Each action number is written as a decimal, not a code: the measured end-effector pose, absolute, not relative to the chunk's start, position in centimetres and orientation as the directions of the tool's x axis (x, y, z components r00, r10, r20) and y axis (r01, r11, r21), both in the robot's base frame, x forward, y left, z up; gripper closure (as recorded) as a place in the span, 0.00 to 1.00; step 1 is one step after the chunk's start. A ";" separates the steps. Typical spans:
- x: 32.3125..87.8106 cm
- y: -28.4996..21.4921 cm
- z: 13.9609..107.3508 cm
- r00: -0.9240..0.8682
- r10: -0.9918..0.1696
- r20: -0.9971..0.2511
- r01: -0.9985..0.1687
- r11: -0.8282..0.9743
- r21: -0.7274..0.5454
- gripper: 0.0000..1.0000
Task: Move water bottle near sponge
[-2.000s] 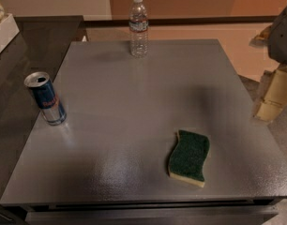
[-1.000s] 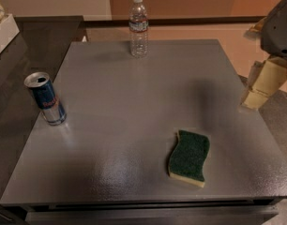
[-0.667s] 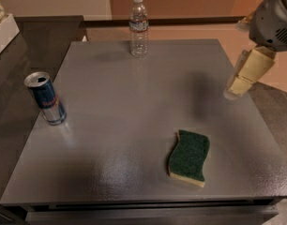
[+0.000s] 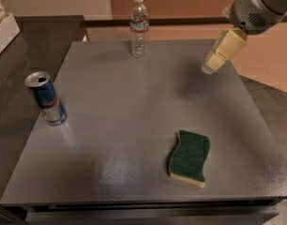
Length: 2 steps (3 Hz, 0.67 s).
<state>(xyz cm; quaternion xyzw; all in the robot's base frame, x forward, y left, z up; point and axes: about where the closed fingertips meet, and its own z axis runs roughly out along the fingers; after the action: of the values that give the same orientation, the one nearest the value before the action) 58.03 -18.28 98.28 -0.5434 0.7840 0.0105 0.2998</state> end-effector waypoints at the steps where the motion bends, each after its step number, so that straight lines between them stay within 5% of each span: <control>1: 61.7 -17.2 98.6 -0.227 -0.817 -0.530 -0.842 0.438 -0.315 0.00; 2: 65.0 -15.7 98.8 -0.221 -0.792 -0.570 -0.828 0.461 -0.320 0.00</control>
Offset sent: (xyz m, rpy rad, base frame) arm 0.1126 0.0430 0.0128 0.1461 -0.1024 -0.0489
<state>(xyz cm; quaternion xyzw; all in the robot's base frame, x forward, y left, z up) 65.01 -15.67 98.84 -0.5184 0.7810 0.0259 0.3475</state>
